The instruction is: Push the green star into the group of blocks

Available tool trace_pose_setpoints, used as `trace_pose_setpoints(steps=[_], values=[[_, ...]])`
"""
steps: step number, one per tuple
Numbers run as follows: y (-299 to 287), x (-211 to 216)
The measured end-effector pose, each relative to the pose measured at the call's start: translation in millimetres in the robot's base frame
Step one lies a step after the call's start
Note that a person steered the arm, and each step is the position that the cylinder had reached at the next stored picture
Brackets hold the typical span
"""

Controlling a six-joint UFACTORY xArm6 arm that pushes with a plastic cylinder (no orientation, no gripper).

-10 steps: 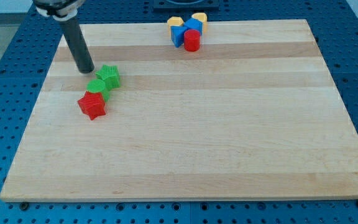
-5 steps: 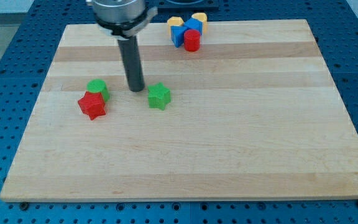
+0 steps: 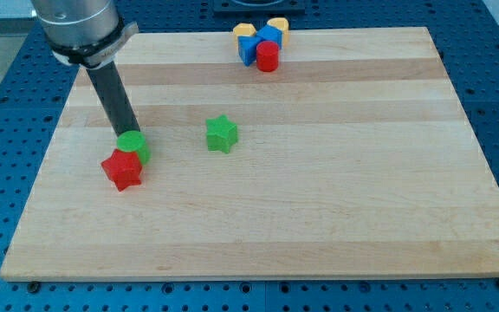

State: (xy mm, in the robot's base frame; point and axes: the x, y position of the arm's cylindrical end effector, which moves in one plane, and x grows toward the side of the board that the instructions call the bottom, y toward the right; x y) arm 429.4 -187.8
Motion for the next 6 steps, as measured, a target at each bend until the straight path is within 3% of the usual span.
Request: trace_pose_setpoints(steps=[6], values=[[87.6, 13.4]])
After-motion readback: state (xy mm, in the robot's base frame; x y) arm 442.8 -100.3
